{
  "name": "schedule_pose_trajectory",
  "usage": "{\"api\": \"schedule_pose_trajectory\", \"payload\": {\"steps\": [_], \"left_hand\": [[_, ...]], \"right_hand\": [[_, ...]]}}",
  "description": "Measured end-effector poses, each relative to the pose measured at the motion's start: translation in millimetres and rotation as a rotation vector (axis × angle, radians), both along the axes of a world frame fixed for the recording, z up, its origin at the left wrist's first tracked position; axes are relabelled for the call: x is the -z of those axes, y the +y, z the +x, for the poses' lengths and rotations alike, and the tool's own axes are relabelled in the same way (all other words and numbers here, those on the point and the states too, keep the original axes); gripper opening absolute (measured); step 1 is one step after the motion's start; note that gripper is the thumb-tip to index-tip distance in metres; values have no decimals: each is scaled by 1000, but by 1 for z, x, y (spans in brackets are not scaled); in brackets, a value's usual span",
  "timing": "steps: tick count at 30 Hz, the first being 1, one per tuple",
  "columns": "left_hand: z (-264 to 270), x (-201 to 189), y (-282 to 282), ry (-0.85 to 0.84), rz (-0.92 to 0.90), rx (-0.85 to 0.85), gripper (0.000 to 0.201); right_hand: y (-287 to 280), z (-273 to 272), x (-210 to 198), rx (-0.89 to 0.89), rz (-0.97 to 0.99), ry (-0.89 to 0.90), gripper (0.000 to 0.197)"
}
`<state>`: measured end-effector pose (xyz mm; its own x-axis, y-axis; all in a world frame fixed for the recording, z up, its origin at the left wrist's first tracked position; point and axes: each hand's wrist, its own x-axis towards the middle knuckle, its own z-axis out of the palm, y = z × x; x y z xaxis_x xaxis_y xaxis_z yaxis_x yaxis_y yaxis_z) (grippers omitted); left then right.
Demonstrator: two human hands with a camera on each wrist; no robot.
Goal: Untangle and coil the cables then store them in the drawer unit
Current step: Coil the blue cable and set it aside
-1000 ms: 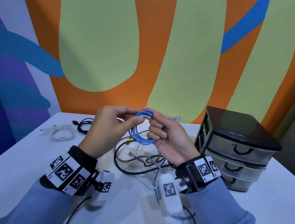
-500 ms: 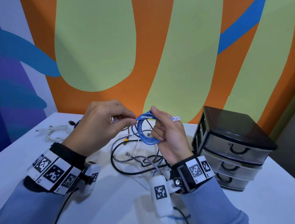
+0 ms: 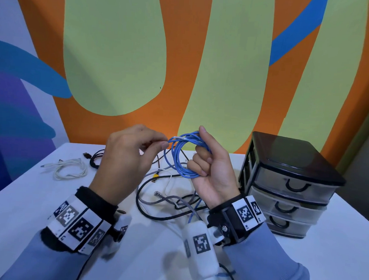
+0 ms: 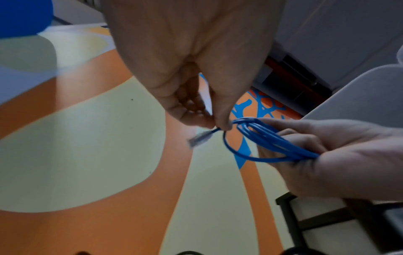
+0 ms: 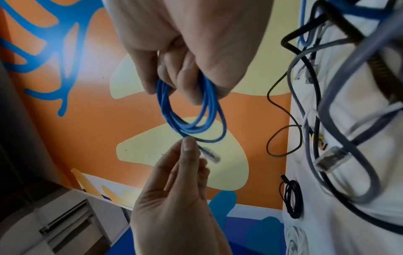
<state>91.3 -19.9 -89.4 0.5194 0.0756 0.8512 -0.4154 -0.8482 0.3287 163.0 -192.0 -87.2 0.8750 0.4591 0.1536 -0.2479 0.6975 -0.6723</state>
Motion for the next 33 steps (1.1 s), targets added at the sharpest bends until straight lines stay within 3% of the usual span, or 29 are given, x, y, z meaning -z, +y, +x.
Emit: {"api": "schedule_pose_trajectory", "payload": {"steps": [4,8,12,16,21,25,29,33], "left_hand": [[-1,2,-12,160,-281,61,21],[-5,-5,-17,322,-539,229,22],[-6,-3,-17,340,-543,213,30],[-4,-3,-4,286,-506,116,3],[-3,-5,3,310,-317,2,13],[-1,-1,1,325,-413,100,7],[-2,0,-4,378,-502,266,16],[-6,-4,-10,372,-630,371,8]], "right_hand": [[2,-5,0,-31,43,7,29],[4,-4,4,-16,46,0,27],[4,0,6,22,11,-21,21],[0,7,6,78,-47,-67,20],[-2,13,7,110,-28,-43,27],[-1,13,7,77,-13,-47,32],[4,9,9,54,-51,-76,18],[8,0,11,-39,-132,-97,10]]}}
